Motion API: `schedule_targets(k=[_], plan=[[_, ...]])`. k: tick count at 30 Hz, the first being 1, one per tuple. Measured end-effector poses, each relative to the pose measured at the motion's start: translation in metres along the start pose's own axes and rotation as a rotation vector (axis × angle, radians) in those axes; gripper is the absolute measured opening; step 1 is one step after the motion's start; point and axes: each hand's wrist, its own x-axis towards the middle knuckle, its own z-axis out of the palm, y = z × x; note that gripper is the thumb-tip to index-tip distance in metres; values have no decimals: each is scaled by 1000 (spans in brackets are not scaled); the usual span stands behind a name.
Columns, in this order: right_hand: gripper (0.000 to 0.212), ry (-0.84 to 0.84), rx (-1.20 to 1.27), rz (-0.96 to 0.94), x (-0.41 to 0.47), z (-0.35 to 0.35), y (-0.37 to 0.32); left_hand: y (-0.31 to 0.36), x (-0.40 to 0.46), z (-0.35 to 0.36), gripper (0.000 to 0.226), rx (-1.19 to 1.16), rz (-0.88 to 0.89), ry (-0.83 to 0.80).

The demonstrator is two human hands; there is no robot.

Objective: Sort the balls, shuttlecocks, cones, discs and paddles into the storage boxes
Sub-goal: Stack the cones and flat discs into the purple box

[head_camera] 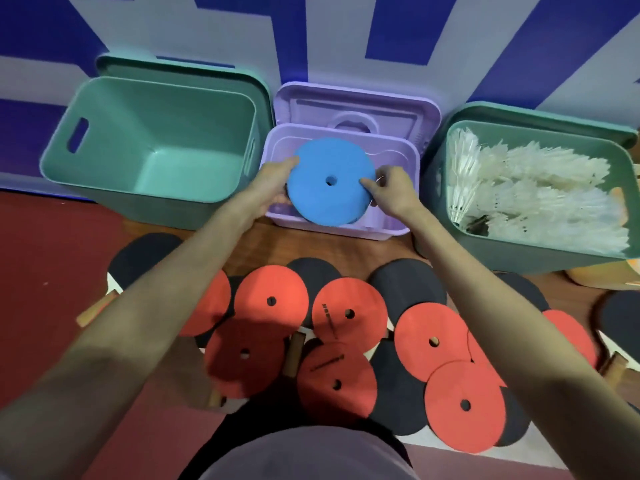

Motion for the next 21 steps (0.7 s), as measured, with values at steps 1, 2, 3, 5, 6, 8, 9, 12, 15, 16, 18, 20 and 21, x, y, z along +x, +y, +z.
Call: schedule_targets(k=[1, 2, 3, 5, 6, 8, 9, 12, 15, 16, 18, 20, 21], plan=[[29, 3, -25, 4, 8, 1, 2, -3, 11, -2, 15, 107, 54, 33], [31, 6, -50, 9, 15, 3, 4, -7, 21, -3, 17, 204, 98, 67], [33, 10, -75, 15, 22, 5, 7, -11, 30, -4, 17, 265, 119, 94], [35, 11, -106, 28, 32, 10, 12, -18, 45, -4, 10, 288, 109, 118], [34, 6, -117, 38, 36, 13, 15, -23, 54, -3, 8, 284, 105, 141], [32, -8, -148, 68, 43, 19, 18, -29, 69, -2, 18, 298, 111, 195], [30, -15, -166, 81, 46, 22, 18, -31, 75, 0, 20, 325, 120, 206], [26, -36, -207, 113, 53, 28, 19, -31, 83, 5, 16, 448, 146, 225], [21, -63, -275, 114, 55, 32, 19, -32, 87, 8, 20, 527, 156, 257], [21, -74, -308, 112, 54, 32, 19, -35, 89, 8, 21, 550, 158, 265], [19, -89, -381, 106, 51, 32, 18, -35, 87, 8, 17, 611, 154, 246], [20, -82, -417, 82, 45, 30, 15, -38, 82, 6, 10, 657, 182, 211], [23, -73, -412, 55, 40, 28, 12, -39, 78, 5, 22, 682, 215, 205]])
